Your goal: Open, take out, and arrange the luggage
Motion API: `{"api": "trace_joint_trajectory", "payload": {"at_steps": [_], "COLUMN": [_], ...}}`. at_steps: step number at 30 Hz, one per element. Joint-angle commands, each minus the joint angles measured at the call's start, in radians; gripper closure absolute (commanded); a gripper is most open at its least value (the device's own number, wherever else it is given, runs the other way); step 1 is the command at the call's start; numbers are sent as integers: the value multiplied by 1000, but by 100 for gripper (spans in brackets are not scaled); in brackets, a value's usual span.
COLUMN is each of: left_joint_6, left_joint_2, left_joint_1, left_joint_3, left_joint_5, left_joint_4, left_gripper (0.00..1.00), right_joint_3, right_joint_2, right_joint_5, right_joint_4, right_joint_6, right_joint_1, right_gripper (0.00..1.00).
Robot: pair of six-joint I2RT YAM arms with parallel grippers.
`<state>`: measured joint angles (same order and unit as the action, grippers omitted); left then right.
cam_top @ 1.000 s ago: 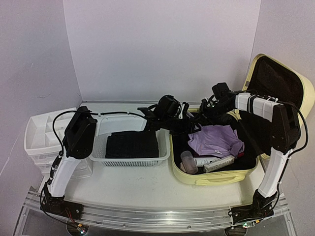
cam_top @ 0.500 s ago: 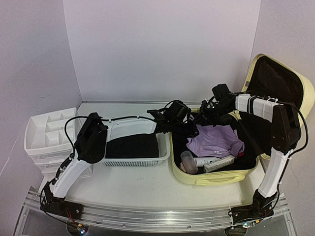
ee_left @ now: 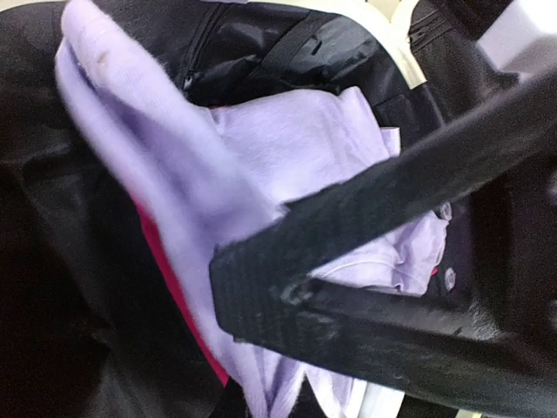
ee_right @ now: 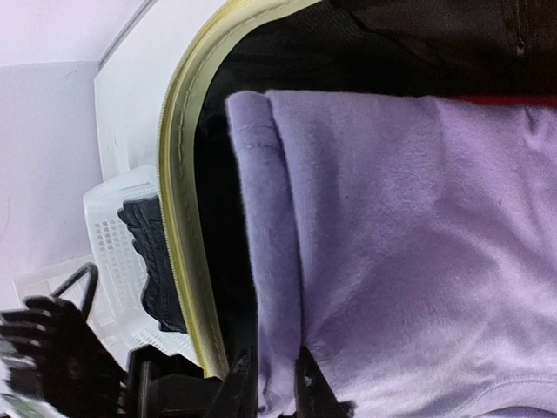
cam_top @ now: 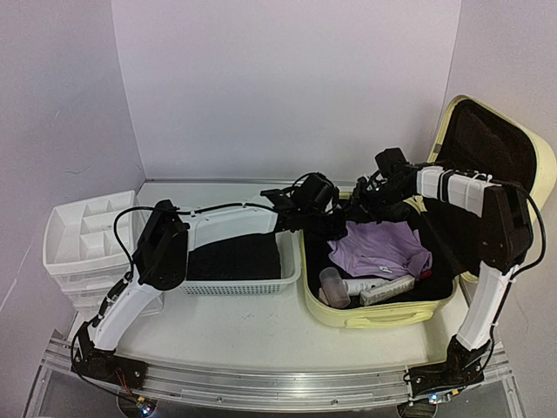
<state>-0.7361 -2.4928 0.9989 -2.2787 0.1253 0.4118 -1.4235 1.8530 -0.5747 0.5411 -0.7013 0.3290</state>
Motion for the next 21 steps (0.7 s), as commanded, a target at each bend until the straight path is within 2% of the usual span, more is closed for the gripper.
{"api": "trace_joint_trajectory", "payload": {"at_steps": [1,3,5,9,14,21], "left_joint_6": [52,72,99,153,220,334], "left_joint_2": [58,75,85,117,189,297], "left_joint_1": [-1,2,9,20,21,14], "left_joint_3": [-26,-30,-48,-81,-76,-98], "left_joint_5": [-70,-83,-101,-157,-212,-281], "left_joint_4": [-1,3,18,63,134,291], "left_gripper": [100,100,100,100,100,100], "right_joint_3": [-39,-53,-52,-50,-49,-13], "right_joint_2": [-100,-129,-175,-291,-402,-447], "right_joint_5": [26,11,3,40,107,125], "right_joint_4": [-31,-19,-11,57,152,197], "right_joint_6": [-10,-10,2,66,166,200], "right_joint_1": [-26,-65,-109,-187,-211,-211], "right_gripper": [60,37,23,4,2,2]}}
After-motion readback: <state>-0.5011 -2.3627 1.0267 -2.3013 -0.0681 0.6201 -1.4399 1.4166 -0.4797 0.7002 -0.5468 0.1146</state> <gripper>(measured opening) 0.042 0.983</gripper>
